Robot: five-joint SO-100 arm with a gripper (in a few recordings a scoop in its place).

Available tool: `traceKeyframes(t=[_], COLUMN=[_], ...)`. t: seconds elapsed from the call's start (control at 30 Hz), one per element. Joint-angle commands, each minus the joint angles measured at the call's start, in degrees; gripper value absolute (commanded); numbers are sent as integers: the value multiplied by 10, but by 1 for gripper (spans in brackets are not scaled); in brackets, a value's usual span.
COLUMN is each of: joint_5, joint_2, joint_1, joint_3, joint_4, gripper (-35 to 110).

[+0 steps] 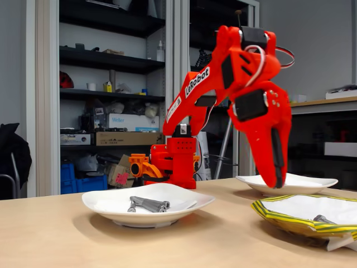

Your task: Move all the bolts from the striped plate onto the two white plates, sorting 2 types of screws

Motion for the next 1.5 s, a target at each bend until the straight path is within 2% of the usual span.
traceKeyframes(t=[0.0, 0.07, 0.2, 0.37, 0.87, 1.17, 1.47], joint_5=[111, 182, 299, 364, 338, 358, 335], joint_2=[61, 81, 149, 195, 157, 142, 148], joint_1=[-23, -43, -80, -98, -76, -84, -86], joint_3=[47, 67, 198, 323, 361, 389, 454], joint_4=[0, -10, -113, -258, -399, -439, -489], gripper=[2, 2, 5, 8, 10, 8, 8])
